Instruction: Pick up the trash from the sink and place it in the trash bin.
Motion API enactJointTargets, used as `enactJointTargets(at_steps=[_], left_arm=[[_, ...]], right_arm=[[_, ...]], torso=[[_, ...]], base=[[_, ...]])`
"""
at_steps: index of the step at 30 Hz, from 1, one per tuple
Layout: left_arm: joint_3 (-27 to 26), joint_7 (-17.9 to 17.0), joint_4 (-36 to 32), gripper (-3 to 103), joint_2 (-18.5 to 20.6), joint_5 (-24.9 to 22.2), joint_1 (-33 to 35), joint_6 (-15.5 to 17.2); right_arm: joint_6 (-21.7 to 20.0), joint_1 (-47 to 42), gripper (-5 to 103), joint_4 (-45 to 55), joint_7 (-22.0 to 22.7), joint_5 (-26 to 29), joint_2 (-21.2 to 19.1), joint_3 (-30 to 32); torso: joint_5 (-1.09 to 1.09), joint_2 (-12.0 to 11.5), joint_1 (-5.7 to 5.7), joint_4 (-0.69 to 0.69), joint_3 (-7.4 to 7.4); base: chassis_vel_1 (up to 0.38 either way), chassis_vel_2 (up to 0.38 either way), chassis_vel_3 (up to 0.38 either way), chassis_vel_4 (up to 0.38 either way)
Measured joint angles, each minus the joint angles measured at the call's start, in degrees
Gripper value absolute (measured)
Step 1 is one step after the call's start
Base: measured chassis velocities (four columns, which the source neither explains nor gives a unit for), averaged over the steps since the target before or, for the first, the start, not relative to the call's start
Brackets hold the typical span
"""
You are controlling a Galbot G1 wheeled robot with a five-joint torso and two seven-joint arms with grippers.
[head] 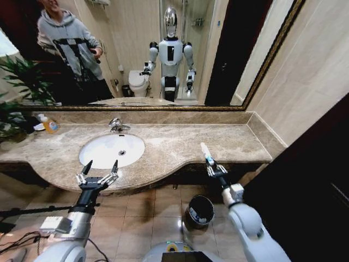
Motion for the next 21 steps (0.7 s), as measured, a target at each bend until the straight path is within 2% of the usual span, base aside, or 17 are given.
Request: enactJointTargets(at_steps=[2, 5, 10, 21], left_arm=[[-0.01, -0.01, 0.0, 100, 0.0, 0.0, 0.0, 0.0], [0.0, 0.0, 0.0, 100, 0.0, 0.0, 0.0, 0.0], [0.0, 0.0, 0.0, 100, 0.0, 0.0, 0.0, 0.0], [0.0, 0.0, 0.0, 100, 0.0, 0.0, 0.0, 0.0]], right_arm=[[0.88, -0.96, 27, -0.36, -0.06, -0.3, 0.71, 0.41], [4.79, -4.53, 27, -2.58, -0.73, -0.11, 4.81, 3.53], [8.35, -6.85, 27, -6.68, -1.42, 0.99, 6.45, 5.95], [9.79, -5.62, 27, -20.38, -4.66, -3.08, 7.23, 2.48]], torso=[[0.0, 0.0, 0.0, 0.0, 0.0], [0.0, 0.0, 0.0, -0.01, 0.0], [0.0, 0.0, 0.01, -0.01, 0.0], [0.0, -0.01, 0.01, -0.01, 0.01]], base=[[0.0, 0.0, 0.0, 0.0], [0.0, 0.0, 0.0, 0.0], [0.0, 0.0, 0.0, 0.0], [0.0, 0.0, 0.0, 0.0]])
